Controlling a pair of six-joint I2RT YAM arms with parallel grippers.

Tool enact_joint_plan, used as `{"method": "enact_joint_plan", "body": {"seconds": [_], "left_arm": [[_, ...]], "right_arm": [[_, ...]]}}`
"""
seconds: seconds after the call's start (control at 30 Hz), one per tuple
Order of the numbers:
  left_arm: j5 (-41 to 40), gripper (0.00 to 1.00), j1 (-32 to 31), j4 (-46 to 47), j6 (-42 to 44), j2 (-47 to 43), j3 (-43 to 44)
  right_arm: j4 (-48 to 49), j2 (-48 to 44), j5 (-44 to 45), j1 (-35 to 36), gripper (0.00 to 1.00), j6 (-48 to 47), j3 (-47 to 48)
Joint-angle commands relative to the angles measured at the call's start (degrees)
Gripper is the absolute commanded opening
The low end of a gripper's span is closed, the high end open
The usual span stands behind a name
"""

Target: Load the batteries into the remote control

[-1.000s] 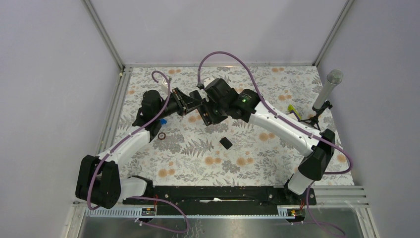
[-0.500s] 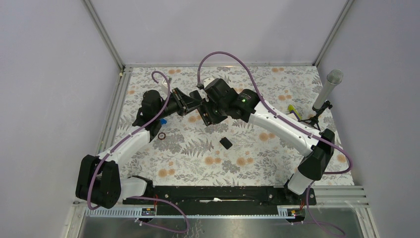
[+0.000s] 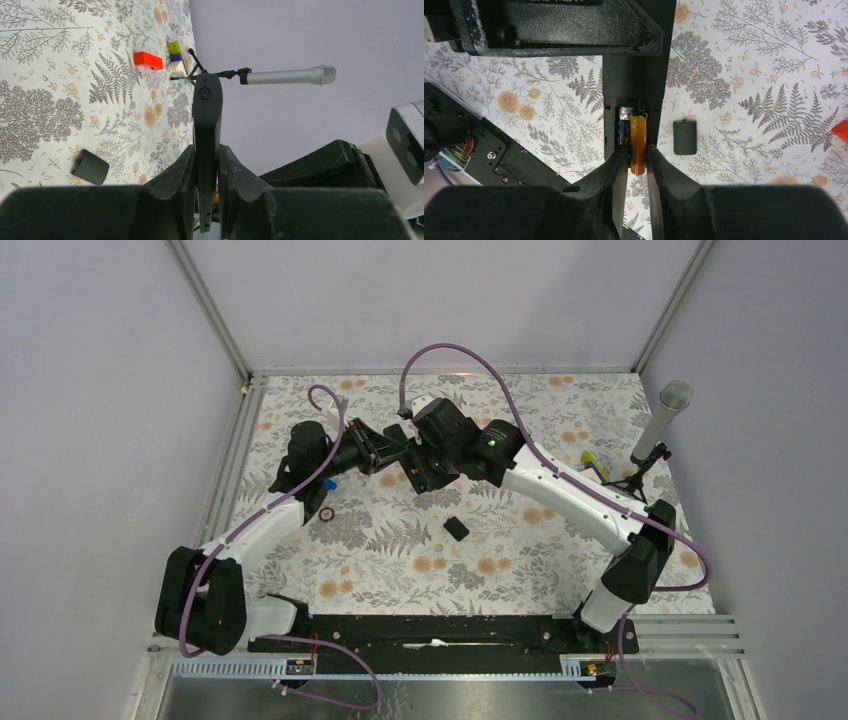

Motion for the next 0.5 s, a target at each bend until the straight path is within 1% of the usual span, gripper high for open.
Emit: {"method": "enact_joint_plan", "body": {"seconds": [0.0,0.07,0.23,0.3,0.33,0.47], "left_arm": [[1.64,0.0,0.58,4.38,-0.96,-0.54,1.01],[1.61,0.0,0.84,3.78,-0.57,-0.57,1.09],[1.6,0.0,1.29,3.25,-0.03,-0.72,1.25],[1.6,0.0,1.46,2.8,0.21,-0.79,1.26],[1.6,0.0,1.52,2.7,0.38,-0.91,1.27],[1.6,0.0,1.66,2.13,0.98,-1.09,1.27]], "right_arm": [[1.21,-1.43,2.02,0.58,0.28,0.69,1.41],[1.26,-1.5,2.44,0.56,0.26,0.75,1.36],[1.33,-1.58,2.21,0.61,0.14,0.68,1.14],[1.35,-1.72,1.92,0.56,0.12,0.61,1.09],[1.33,-1.68,1.65,0.56,0.09,0.55,1.06],[1.35,-1.89,1.43,0.56,0.09,0.41,0.93]]}}
